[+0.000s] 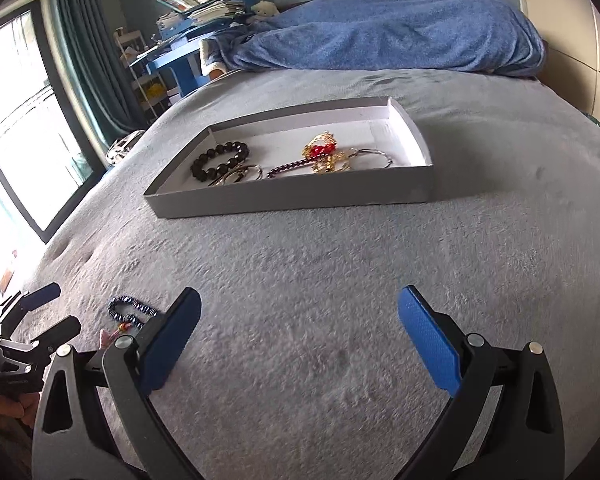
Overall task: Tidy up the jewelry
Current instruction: 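Withdraw both tools from the tray toward the blue and pink bracelets, then grasp the blue bead bracelet with the left tool while the right tool grasps the pink cord bracelet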
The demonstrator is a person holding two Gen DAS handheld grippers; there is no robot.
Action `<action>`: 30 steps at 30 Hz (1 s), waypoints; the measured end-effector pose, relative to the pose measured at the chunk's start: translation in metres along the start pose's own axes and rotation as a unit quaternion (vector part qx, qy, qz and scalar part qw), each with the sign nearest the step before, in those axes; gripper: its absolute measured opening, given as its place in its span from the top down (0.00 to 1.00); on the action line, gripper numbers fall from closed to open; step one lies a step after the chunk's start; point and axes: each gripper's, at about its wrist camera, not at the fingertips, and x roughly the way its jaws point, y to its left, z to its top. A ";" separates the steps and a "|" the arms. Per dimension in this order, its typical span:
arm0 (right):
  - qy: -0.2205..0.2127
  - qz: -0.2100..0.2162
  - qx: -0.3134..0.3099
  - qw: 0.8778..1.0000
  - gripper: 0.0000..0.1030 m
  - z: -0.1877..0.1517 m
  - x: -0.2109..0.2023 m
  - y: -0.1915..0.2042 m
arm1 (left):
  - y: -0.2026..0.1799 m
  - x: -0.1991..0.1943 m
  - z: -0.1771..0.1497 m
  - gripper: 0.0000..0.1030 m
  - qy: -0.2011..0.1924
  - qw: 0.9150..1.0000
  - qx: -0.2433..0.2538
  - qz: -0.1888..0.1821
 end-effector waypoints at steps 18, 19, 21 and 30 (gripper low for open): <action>0.025 0.016 -0.041 0.999 0.05 -0.018 0.003 0.017 | -0.011 0.024 0.015 0.18 0.023 0.999 0.006 -0.033; 0.026 0.017 -0.045 0.998 0.05 -0.019 0.003 0.020 | -0.011 0.027 0.018 0.25 0.027 0.999 0.002 -0.034; 0.028 0.024 -0.057 0.998 0.06 -0.020 0.004 0.025 | -0.009 0.037 0.022 0.39 0.037 0.999 -0.007 -0.035; 0.040 0.055 -0.095 0.993 0.14 -0.026 0.009 0.055 | -0.017 0.061 0.025 0.64 0.064 0.997 0.016 -0.049</action>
